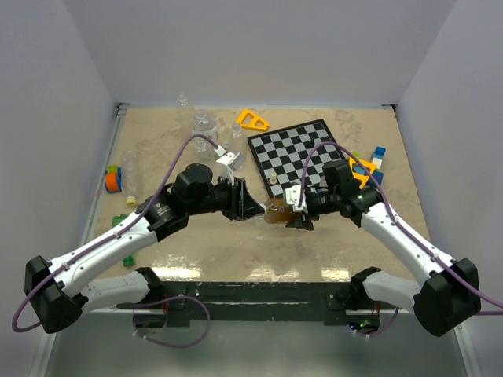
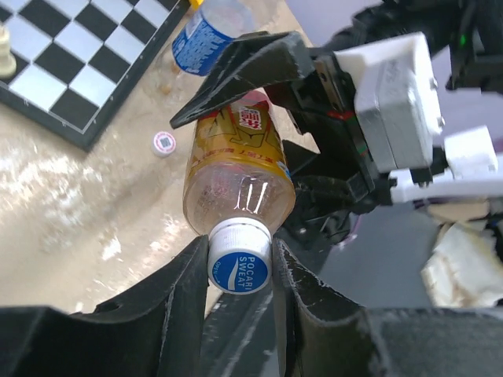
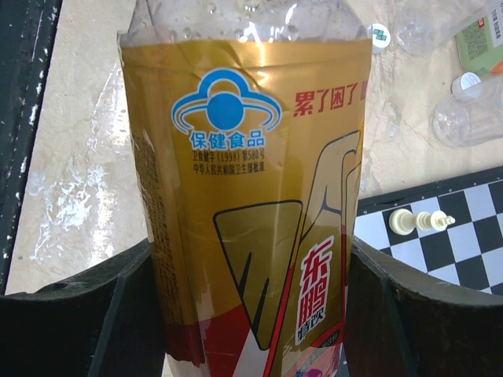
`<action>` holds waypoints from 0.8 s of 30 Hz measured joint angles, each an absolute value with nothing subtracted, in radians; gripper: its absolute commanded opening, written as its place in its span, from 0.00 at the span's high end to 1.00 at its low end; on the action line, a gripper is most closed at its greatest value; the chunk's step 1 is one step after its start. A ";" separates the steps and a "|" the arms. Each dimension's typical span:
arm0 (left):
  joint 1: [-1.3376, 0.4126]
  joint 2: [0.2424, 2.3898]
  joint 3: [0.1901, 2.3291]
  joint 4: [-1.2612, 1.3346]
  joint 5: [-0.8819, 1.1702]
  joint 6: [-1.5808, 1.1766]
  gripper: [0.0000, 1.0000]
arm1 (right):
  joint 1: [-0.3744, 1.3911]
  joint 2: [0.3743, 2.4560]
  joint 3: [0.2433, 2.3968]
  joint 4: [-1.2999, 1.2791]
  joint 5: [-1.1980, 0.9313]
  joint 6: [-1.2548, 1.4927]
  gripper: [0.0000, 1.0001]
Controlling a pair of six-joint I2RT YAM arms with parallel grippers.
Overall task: Unscrew the bottle caps
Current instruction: Unscrew the bottle cap from the plastic bottle.
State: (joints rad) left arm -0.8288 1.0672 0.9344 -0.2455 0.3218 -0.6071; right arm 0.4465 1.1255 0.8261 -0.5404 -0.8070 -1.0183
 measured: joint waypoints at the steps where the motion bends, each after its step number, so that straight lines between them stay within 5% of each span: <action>1: -0.829 1.067 0.934 -0.251 0.308 -0.648 1.00 | 0.447 1.126 0.826 -0.540 -0.805 -1.018 0.94; 22: -0.829 1.066 0.934 -0.270 0.254 -0.845 1.00 | 0.447 1.126 0.826 -0.538 -0.802 -1.018 0.94; 24: -0.830 1.061 0.926 -0.260 0.253 -0.839 0.87 | 0.447 1.126 0.826 -0.537 -0.802 -1.018 0.94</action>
State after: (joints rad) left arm -0.8295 1.0615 0.9260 -0.2600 0.2531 -0.8394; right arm 0.4469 1.1255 0.8261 -0.5373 -0.8021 -1.0183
